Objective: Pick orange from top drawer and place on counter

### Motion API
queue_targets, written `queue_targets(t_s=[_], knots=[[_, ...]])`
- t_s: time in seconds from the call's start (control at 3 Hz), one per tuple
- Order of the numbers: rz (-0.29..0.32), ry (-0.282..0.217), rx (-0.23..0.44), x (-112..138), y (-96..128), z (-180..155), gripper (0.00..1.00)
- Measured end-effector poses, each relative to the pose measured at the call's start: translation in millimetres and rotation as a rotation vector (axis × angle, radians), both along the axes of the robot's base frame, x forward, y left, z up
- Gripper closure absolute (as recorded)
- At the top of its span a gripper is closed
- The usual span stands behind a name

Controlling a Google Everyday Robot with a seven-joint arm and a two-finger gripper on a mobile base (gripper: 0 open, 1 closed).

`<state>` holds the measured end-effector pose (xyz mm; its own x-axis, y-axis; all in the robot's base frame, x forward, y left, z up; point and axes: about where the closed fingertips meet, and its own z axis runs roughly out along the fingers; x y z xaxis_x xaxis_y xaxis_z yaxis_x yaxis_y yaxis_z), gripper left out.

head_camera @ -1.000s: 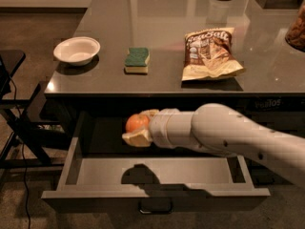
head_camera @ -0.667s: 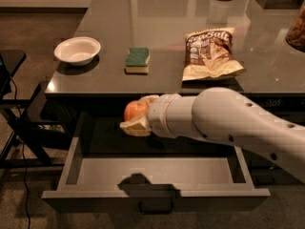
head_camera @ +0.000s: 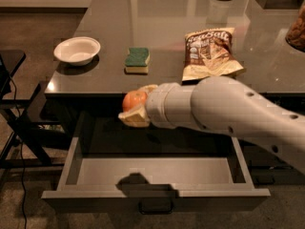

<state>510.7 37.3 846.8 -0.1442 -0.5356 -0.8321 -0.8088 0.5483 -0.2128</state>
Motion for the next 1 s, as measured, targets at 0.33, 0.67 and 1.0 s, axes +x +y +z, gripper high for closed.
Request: queue_targets(t_s=[0.33, 0.67, 1.0], knots=[[-0.007, -0.044, -0.015, 28.0, -5.9, 34.9, 1.0], [-0.018, -0.067, -0.052, 66.4, -15.1, 64.1, 1.0], [-0.023, -0.06, -0.084, 119.2, -14.5, 79.4, 1.0]])
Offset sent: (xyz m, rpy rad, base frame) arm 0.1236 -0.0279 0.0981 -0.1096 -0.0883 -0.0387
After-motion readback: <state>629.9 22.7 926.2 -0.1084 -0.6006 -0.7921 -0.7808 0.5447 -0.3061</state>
